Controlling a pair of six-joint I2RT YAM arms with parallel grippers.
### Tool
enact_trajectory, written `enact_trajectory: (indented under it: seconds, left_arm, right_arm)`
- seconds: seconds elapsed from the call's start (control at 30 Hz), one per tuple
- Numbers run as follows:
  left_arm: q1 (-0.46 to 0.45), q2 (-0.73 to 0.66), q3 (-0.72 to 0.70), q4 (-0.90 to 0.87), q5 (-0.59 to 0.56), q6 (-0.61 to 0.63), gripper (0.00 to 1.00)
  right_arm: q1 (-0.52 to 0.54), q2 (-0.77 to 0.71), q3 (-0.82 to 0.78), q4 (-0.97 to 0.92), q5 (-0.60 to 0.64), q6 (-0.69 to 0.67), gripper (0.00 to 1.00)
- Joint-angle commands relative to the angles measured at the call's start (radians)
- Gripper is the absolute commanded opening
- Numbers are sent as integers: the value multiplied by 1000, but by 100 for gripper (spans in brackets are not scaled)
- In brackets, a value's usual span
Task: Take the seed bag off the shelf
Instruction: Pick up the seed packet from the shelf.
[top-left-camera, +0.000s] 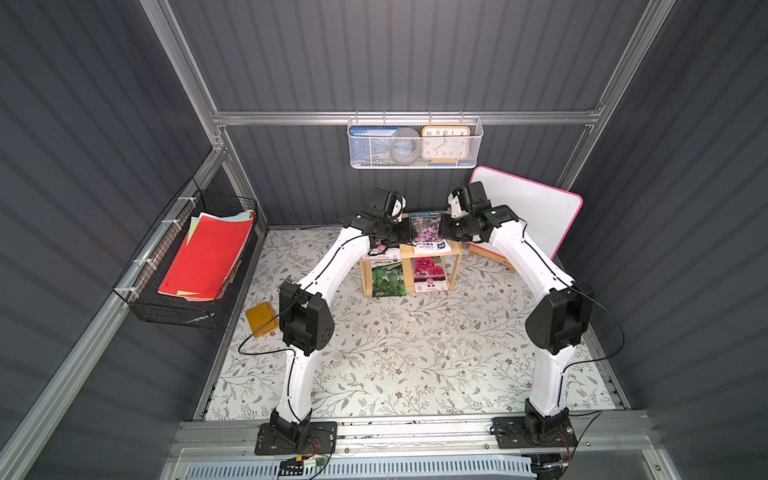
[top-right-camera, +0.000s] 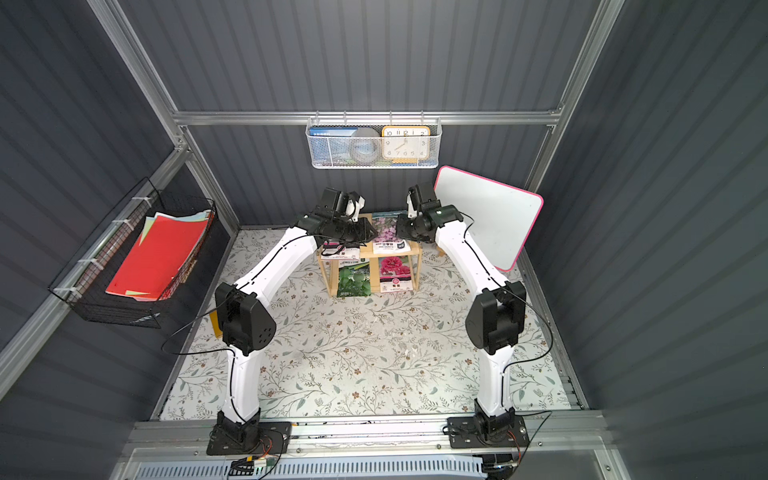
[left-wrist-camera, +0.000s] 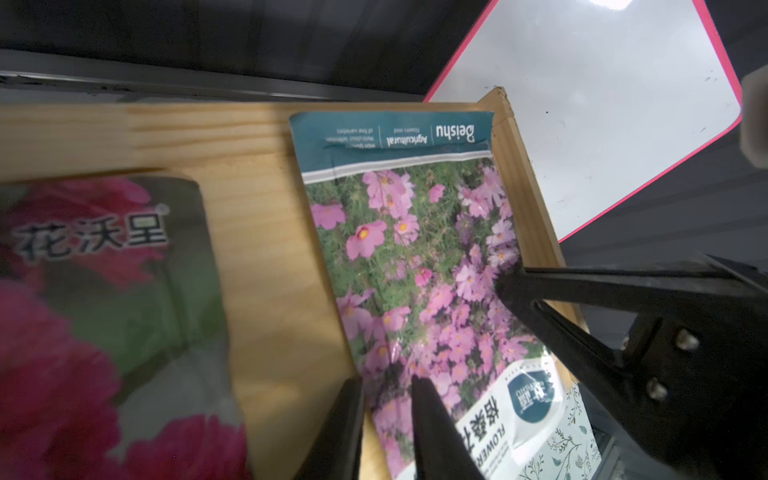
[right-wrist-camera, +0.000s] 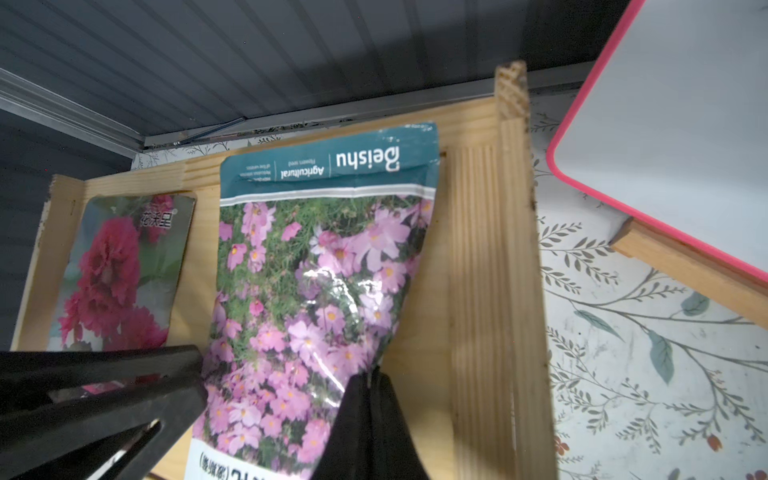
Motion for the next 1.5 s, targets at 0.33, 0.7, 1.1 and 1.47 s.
enact_trajectory:
  seconds: [0.33,0.7,1.1,1.47]
  left_arm:
    - [35,-29,90,-109,-29,13,62]
    - [48,-107,52,-39,91,9,73]
    - [56,-82,-31,74,245,-23,79]
    - [57,-71,-67,137,274,-46,79]
  right_arm:
    - [-43,-68,-24,-4,-94,22,4]
    - [-89,-116,-94,101,-230,93,2]
    - [-103,-157,-135,170,-290,142,2]
    - [-110,-182,-176,225,-329,176,0]
